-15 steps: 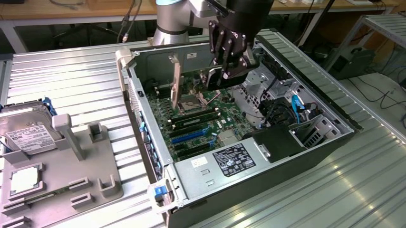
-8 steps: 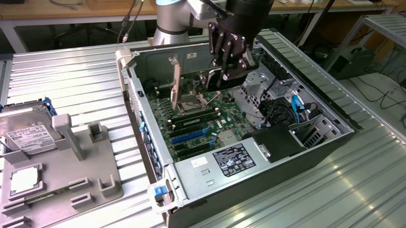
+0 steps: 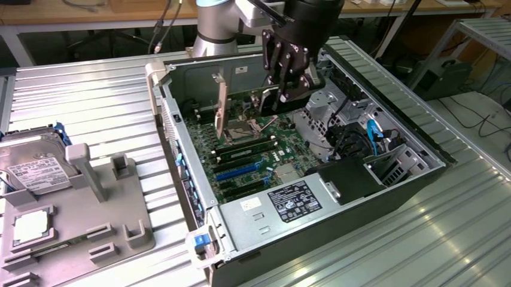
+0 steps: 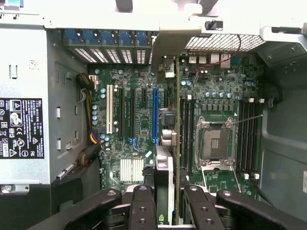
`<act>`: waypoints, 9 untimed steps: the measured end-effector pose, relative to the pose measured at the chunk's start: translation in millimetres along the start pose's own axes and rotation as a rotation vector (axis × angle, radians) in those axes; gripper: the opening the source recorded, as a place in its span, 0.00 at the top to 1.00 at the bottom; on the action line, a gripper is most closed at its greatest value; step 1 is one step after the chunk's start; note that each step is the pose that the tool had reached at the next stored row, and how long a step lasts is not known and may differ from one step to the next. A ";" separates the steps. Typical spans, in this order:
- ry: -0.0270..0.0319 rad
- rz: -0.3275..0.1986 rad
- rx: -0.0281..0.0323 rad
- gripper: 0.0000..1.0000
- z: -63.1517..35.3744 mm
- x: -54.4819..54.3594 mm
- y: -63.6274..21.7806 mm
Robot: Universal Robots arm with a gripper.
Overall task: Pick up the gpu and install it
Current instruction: 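Insert the gpu into the slot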
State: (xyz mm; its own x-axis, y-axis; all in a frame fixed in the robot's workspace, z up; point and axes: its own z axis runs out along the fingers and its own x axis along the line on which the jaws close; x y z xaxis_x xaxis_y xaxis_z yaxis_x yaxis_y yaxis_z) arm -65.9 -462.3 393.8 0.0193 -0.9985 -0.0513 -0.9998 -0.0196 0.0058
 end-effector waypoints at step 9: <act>0.0000 0.000 0.0000 0.72 4.0 0.2 0.0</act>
State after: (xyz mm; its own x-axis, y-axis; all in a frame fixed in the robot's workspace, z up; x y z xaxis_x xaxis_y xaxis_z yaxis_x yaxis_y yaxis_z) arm -65.9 -462.3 389.8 0.0193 -0.9985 -0.0512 -0.9998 -0.0196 0.0058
